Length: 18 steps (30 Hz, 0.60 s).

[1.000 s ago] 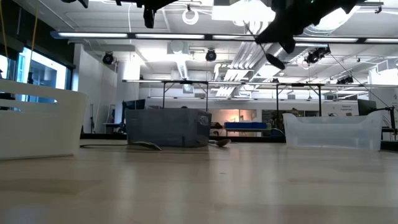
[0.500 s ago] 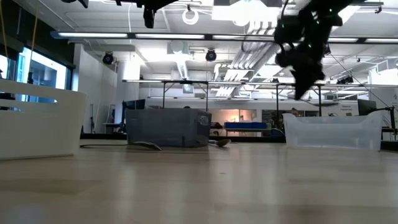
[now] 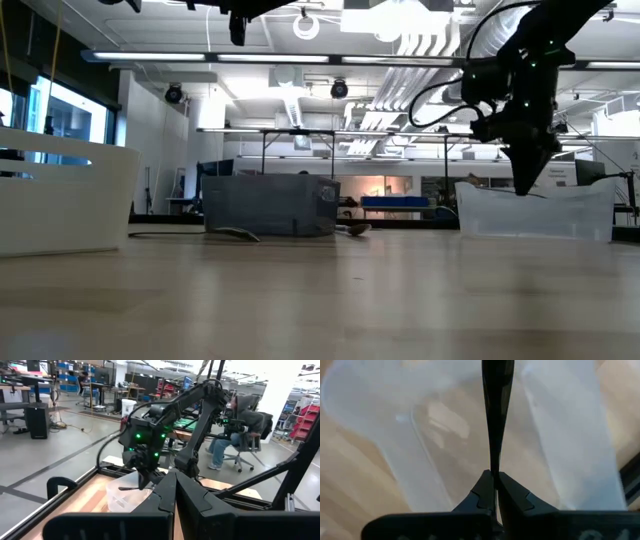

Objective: Sort silverware by color (type)
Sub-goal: Put the top right black spoon into the transparent bin

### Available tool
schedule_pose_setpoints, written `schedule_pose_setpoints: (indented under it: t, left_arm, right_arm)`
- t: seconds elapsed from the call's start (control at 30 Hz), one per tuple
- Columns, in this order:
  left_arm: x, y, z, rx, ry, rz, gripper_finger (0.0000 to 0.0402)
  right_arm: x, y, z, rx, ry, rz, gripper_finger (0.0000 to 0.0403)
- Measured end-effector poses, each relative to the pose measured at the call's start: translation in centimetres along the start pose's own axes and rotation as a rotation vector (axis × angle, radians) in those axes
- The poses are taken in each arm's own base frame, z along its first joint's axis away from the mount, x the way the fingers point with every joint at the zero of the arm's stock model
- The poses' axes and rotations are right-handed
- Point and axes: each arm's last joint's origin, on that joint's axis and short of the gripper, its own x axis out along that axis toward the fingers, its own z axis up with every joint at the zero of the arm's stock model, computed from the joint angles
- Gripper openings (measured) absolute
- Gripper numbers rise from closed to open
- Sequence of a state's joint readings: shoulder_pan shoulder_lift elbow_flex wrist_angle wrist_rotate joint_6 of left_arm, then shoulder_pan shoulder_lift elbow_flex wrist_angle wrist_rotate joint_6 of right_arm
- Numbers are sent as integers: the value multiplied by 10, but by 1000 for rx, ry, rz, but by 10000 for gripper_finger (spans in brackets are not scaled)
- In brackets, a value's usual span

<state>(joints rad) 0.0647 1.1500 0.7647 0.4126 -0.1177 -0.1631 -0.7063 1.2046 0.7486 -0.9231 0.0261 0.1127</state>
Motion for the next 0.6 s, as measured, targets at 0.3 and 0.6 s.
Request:
schedule_pose_setpoints:
  t: [0.3,0.6]
  left_arm:
    - [0,0,0,-1,0,0,0]
    - [0,0,0,-1,0,0,0]
  right_arm:
    - [3,-15,7,30,-17,33,0]
    - [29,-13,16,-8,86,43,0]
